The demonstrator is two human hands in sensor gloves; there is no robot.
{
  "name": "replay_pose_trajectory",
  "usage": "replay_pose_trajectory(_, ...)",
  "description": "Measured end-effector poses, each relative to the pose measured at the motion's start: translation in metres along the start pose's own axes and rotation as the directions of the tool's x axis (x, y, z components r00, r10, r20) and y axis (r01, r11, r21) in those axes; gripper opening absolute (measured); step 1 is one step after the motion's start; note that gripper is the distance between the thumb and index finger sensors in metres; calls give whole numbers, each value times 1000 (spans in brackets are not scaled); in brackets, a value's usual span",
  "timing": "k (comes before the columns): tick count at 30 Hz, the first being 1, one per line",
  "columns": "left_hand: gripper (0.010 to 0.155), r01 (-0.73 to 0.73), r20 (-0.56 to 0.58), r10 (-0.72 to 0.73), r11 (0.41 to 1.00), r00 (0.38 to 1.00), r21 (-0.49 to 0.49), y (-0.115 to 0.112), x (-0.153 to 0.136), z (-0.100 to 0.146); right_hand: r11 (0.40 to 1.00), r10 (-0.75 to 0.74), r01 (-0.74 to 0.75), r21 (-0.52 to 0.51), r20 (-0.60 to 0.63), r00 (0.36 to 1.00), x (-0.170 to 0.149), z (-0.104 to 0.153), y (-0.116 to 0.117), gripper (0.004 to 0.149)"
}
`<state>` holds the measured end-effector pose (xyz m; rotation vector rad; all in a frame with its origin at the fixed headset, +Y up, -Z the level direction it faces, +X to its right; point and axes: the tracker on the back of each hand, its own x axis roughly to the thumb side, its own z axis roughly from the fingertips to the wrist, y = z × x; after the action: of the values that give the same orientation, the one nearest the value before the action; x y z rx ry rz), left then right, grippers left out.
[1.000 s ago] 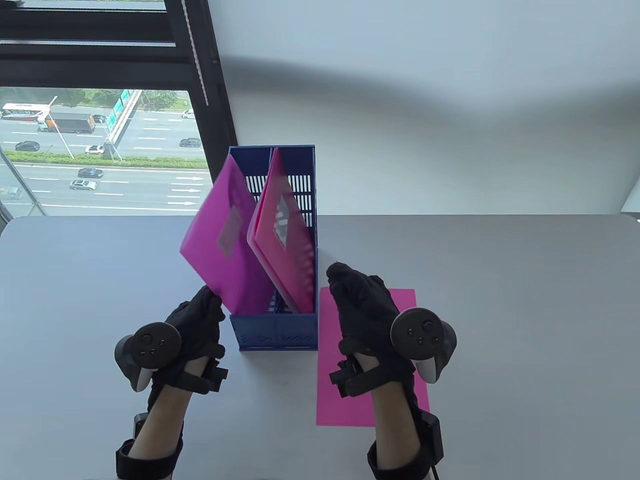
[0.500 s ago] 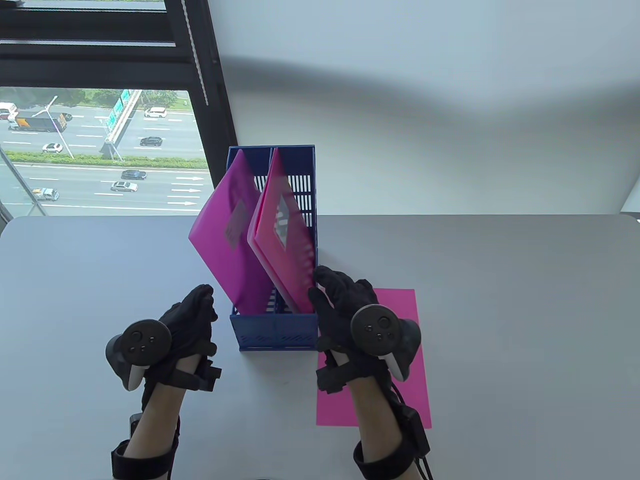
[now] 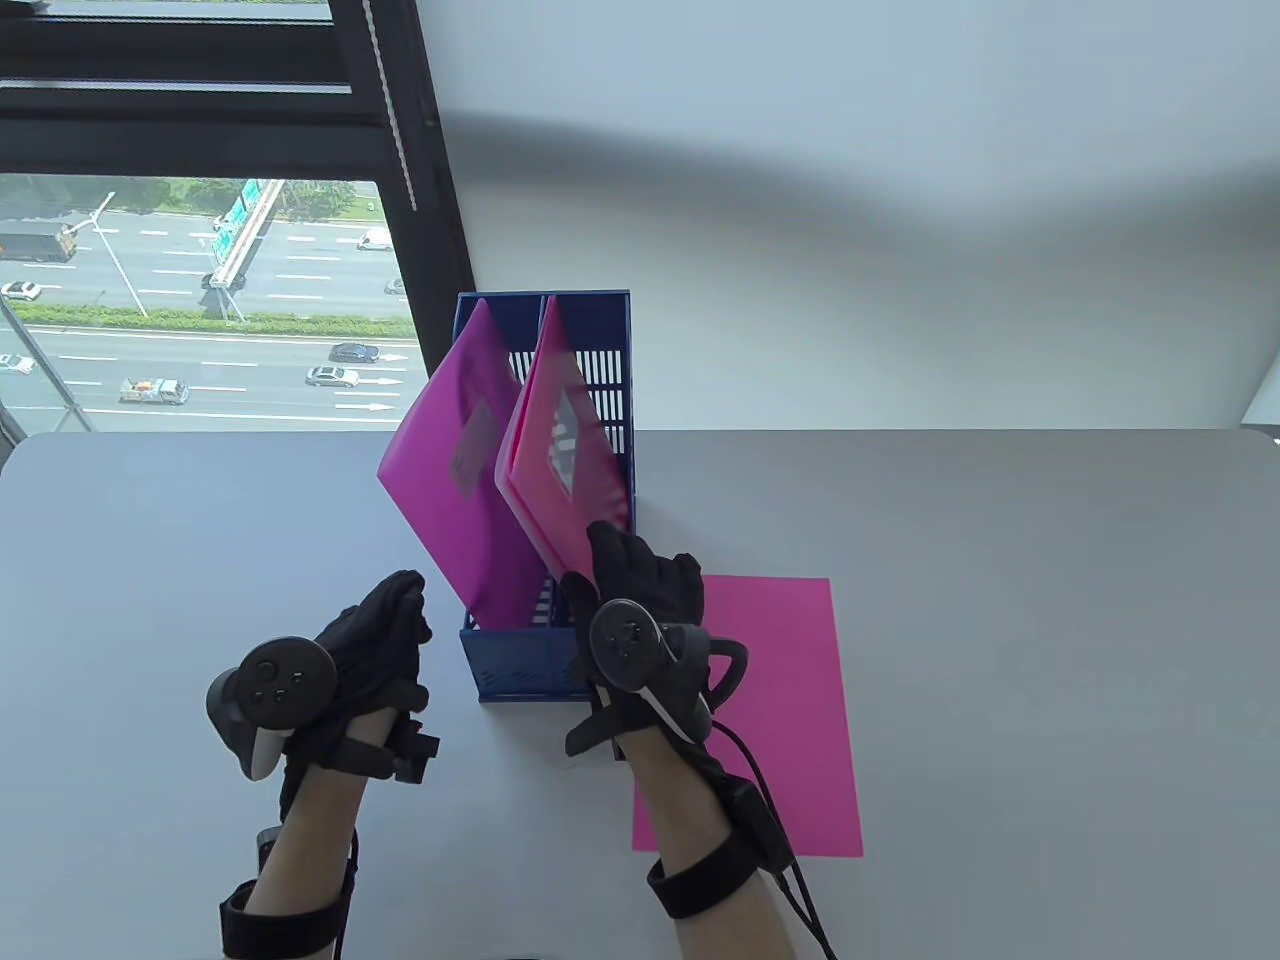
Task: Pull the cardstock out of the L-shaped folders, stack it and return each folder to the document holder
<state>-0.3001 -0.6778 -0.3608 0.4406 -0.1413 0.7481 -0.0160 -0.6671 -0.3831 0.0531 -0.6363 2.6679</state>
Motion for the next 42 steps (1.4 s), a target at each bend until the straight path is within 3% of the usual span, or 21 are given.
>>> replay_pose_trajectory(7,49,-2,6,2,1000,1000,-7,-1,-1,0,983,127,-123,-137,23,992,7,6,-2,61)
replay_pose_trajectory(17,49,-19,8,19,1000,1000,-1,1,-2,-1,966,78,-93,-240,-71,994,-10,4,-16,50)
replay_pose_trajectory(22,50,-32,5,32,999,999,-2,1,-2,-1,977,46,-69,-202,-115,992,-24,1,-11,52)
replay_pose_trajectory(25,50,-31,6,31,1000,1000,-2,1,-2,0,984,56,-72,-162,-97,994,-24,0,-6,46)
replay_pose_trajectory(30,50,-26,9,27,1000,1000,-7,1,-2,0,971,79,-91,-221,-62,995,-24,2,-10,41)
replay_pose_trajectory(42,50,-19,29,19,1000,999,1,2,3,0,929,-20,-2,-370,-55,998,-28,5,-53,40)
